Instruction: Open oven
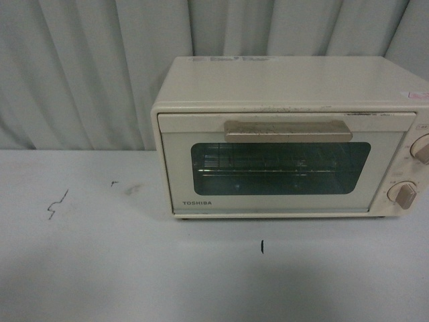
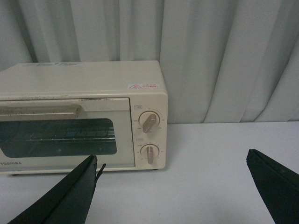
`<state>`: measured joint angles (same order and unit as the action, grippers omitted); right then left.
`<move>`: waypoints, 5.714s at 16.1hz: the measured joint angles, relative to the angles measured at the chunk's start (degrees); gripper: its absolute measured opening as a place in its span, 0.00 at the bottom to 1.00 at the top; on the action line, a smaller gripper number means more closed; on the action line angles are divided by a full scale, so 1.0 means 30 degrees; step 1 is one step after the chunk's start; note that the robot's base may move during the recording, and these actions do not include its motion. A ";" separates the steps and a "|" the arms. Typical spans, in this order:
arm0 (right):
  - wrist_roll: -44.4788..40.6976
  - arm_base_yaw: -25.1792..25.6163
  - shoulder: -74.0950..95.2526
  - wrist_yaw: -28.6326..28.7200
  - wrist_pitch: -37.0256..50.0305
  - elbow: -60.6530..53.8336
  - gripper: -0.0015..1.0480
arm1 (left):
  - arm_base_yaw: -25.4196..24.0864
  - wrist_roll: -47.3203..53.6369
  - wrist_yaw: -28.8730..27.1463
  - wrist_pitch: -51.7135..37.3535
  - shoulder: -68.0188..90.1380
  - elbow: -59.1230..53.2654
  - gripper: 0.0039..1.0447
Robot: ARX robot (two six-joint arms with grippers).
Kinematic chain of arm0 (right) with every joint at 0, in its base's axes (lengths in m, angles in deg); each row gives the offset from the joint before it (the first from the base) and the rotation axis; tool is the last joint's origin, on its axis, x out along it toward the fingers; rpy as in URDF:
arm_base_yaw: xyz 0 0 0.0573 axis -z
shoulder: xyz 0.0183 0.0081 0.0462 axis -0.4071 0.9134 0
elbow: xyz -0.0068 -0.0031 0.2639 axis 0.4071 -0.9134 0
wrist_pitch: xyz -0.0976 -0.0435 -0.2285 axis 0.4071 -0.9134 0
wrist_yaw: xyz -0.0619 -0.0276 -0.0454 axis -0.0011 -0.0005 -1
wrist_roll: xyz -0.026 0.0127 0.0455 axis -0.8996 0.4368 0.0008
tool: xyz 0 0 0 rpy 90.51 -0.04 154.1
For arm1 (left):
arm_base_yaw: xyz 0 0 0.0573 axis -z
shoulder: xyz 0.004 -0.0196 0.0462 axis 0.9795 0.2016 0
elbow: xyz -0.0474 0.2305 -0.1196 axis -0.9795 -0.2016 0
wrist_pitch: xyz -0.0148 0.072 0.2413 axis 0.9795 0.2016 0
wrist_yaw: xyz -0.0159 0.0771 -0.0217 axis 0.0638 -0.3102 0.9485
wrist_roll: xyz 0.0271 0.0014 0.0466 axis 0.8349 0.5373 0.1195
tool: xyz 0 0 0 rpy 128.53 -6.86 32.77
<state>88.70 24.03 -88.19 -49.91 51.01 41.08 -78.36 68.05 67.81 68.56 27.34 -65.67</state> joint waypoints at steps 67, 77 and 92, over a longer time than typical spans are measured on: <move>-2.4261 -0.5071 2.8174 0.0714 0.8786 1.5795 0.02 | 1.2335 -2.2651 -0.0430 -1.2786 3.8738 1.2546 0.94; -2.6185 -0.6980 2.9208 0.1829 0.5049 1.5176 0.02 | 1.2342 -2.2644 -0.0437 -1.2786 3.8738 1.2546 0.94; -2.5157 -0.5632 3.1161 0.2776 0.4634 1.6582 0.02 | 1.2342 -2.2651 -0.0437 -1.2794 3.8738 1.2546 0.94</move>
<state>13.23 7.14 5.30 -41.58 64.91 90.82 -41.33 0.10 66.50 30.18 143.55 -28.03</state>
